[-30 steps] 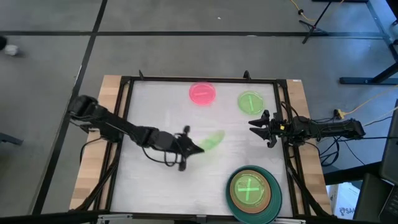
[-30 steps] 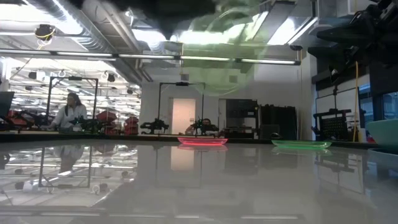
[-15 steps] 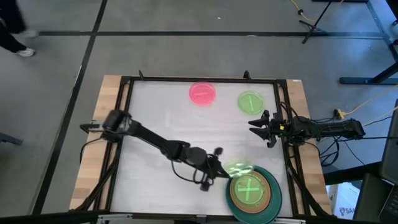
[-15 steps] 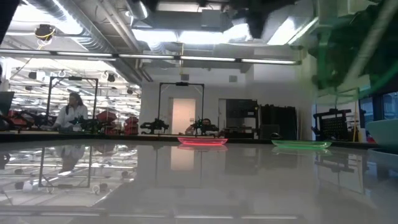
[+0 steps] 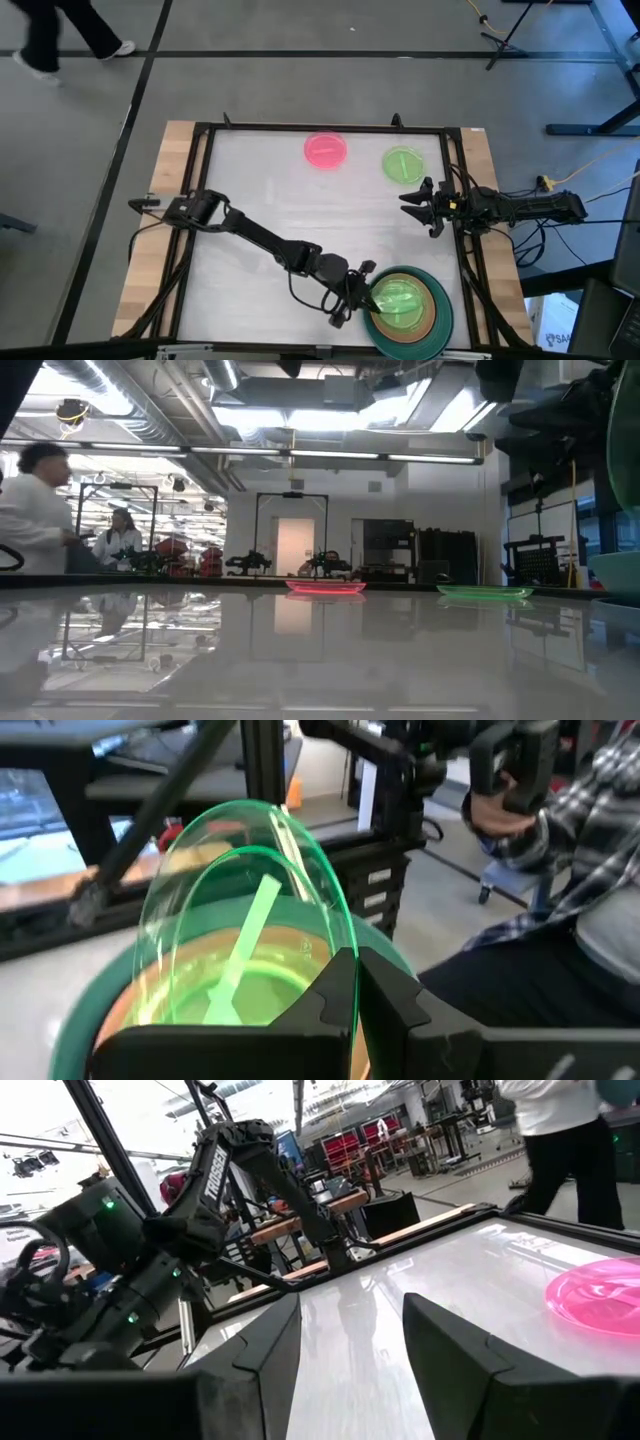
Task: Stack plastic plates
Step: Stack the light green plate on top of the light green plate
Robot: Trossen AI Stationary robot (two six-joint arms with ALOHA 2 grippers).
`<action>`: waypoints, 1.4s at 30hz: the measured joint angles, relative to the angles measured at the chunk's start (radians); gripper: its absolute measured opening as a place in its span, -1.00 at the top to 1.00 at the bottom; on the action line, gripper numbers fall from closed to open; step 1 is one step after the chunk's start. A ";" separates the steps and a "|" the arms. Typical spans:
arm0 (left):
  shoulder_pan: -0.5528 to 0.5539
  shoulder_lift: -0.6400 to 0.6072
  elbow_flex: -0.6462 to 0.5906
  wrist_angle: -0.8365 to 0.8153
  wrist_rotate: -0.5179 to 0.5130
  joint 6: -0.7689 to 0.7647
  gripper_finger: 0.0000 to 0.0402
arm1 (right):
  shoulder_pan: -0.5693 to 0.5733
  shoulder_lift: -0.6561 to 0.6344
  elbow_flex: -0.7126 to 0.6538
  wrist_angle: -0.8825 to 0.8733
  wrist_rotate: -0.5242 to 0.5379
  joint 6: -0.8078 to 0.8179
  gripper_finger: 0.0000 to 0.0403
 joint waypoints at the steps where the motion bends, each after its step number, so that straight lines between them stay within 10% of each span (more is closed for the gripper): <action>1: -0.002 0.003 0.000 -0.002 0.000 0.000 0.97 | 0.000 0.000 0.000 0.000 0.000 0.000 0.15; 23: -0.015 0.065 0.000 0.015 -0.082 0.063 0.56 | 0.000 0.000 0.000 -0.006 0.000 0.000 0.15; 32: 0.007 -0.070 0.000 -0.265 -0.089 0.061 0.50 | 0.000 0.000 0.000 -0.006 0.000 0.000 0.15; 42: 0.048 -0.159 0.000 -0.455 -0.346 0.110 0.52 | 0.000 0.000 0.000 -0.006 0.000 0.000 0.15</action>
